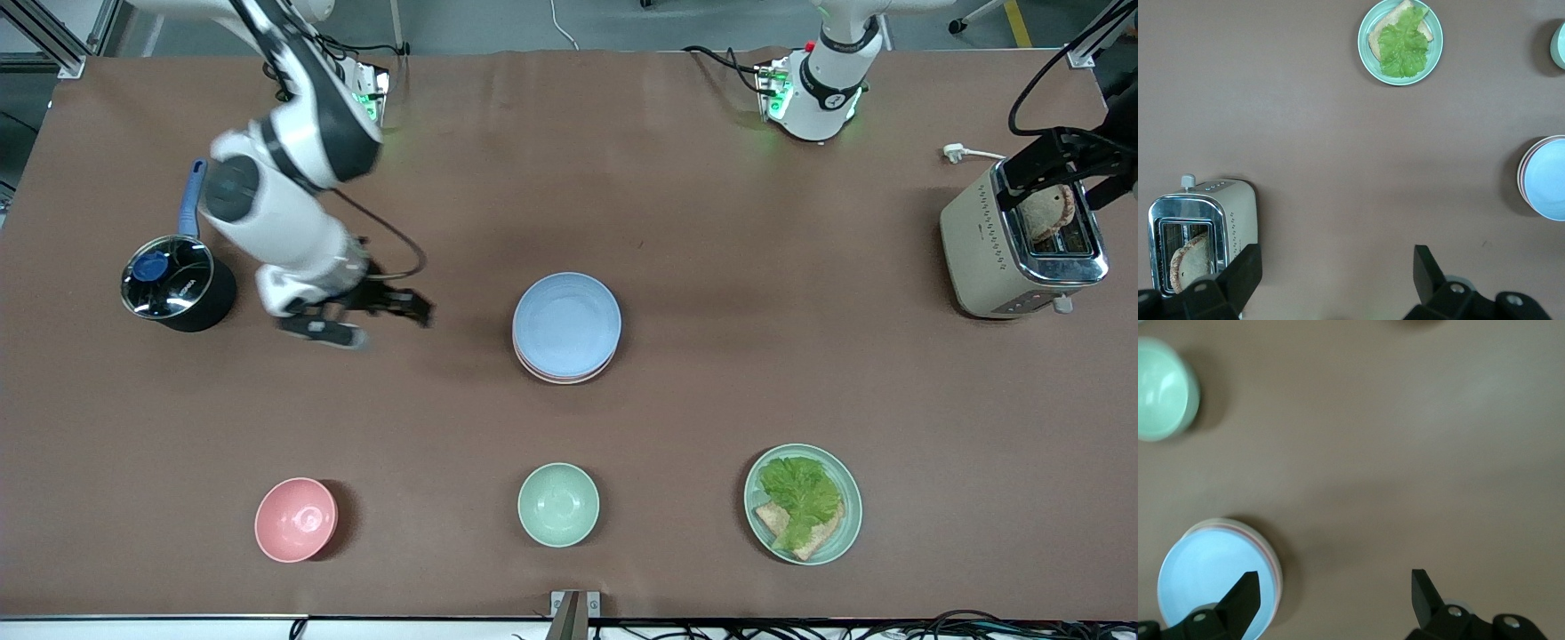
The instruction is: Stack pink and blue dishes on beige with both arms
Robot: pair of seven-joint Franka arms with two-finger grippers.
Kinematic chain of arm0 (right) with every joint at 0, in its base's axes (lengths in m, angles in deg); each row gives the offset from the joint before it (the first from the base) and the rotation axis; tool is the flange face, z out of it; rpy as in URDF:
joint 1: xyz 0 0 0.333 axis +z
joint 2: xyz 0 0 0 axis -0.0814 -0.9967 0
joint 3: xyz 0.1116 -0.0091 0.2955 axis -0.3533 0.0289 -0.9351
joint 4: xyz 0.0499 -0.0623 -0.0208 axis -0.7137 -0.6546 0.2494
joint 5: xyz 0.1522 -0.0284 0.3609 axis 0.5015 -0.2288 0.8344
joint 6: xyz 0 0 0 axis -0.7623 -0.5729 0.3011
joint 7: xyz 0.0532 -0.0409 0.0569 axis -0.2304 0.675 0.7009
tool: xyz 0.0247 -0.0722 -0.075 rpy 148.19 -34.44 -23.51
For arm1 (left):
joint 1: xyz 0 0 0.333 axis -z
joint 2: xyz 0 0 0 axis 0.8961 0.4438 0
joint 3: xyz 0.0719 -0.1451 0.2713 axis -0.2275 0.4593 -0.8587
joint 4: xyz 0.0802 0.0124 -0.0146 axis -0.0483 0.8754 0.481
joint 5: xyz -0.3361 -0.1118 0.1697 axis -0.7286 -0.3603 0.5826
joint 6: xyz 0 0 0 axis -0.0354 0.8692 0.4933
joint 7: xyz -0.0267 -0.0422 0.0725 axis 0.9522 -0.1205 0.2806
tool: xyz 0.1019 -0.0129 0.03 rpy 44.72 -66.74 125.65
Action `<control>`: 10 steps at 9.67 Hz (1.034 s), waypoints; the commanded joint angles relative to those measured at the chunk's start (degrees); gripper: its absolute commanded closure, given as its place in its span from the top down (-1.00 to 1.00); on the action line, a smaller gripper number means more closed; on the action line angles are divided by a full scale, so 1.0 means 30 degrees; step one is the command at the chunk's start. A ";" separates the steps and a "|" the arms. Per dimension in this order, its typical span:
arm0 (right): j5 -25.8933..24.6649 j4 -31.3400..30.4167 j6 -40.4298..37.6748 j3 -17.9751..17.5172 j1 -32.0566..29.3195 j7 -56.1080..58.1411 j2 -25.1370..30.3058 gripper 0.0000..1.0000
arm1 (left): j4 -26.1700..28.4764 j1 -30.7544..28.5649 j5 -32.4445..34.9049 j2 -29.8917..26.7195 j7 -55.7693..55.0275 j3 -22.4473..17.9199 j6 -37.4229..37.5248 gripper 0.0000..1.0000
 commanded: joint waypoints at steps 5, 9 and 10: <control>-0.0777 0.6315 -0.8498 0.9315 0.1137 0.9940 0.3152 1.00 | 0.0608 0.0505 0.0204 -0.0310 0.0341 -0.0672 0.0088 1.00; 0.0124 0.9645 -1.1120 0.9294 0.0673 1.1327 0.0807 1.00 | 0.0930 0.0329 0.0468 -0.0484 0.0575 0.0411 0.0117 1.00; 0.0248 0.9618 -1.1178 0.9236 0.0641 1.1269 0.0805 1.00 | 0.1163 0.0329 0.0470 -0.0718 0.0575 0.0413 0.0117 1.00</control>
